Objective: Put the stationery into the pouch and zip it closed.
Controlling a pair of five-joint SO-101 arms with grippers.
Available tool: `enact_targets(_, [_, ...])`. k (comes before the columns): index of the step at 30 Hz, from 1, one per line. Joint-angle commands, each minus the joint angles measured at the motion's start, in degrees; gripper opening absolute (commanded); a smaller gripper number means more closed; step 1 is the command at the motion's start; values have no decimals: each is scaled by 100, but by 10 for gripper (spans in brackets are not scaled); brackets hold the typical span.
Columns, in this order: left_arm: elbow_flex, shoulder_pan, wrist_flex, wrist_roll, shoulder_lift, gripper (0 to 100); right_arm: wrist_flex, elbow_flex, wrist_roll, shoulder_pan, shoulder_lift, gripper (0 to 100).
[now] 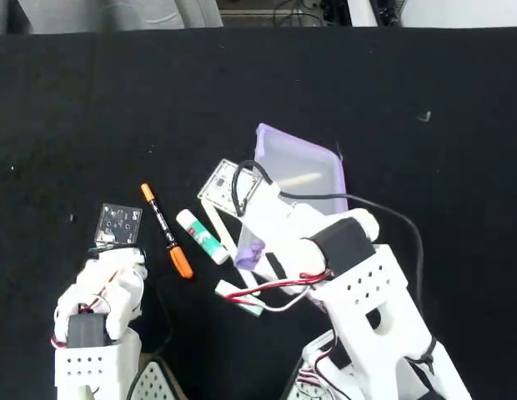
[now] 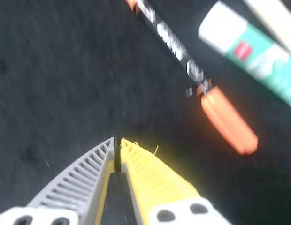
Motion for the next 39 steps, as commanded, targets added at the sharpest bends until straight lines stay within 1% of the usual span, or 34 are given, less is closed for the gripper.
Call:
enact_targets(1, [127,400,-765,-62,-35,34,-246,-57,-44,88,-127,11])
enact_targets(3, [127,760,-1046,-88,-35,34,-281,-92,-44,88,-127,11])
enact_targets(5, [92,1147,-1204,-378,-35,34,-273,-180,-44,88,-127,11])
enact_targets(7, [-75,1455,-1213,-730,-35,34,-237,-251,-44,114,-127,11])
enact_targets(9, [-330,1604,-1108,-844,-35,34,-237,-286,-44,114,-127,11])
enact_targets(11, [-743,1657,-862,-826,-35,34,-237,-295,-44,114,-127,11])
enact_targets(16, [-1851,1692,185,-826,-44,34,-273,-303,-44,123,-127,11])
enact_targets(20, [-2413,1640,870,-826,-44,34,-281,-382,-44,123,-127,11])
enact_targets(26, [-2536,1692,1020,-853,-44,34,-273,-523,-440,123,-127,11])
enact_targets(35, [-3240,1701,1521,-862,-53,34,-281,-549,-431,123,-127,11])
enact_targets(39, [-3468,1692,1574,-967,-53,34,-281,-549,-431,123,-127,11])
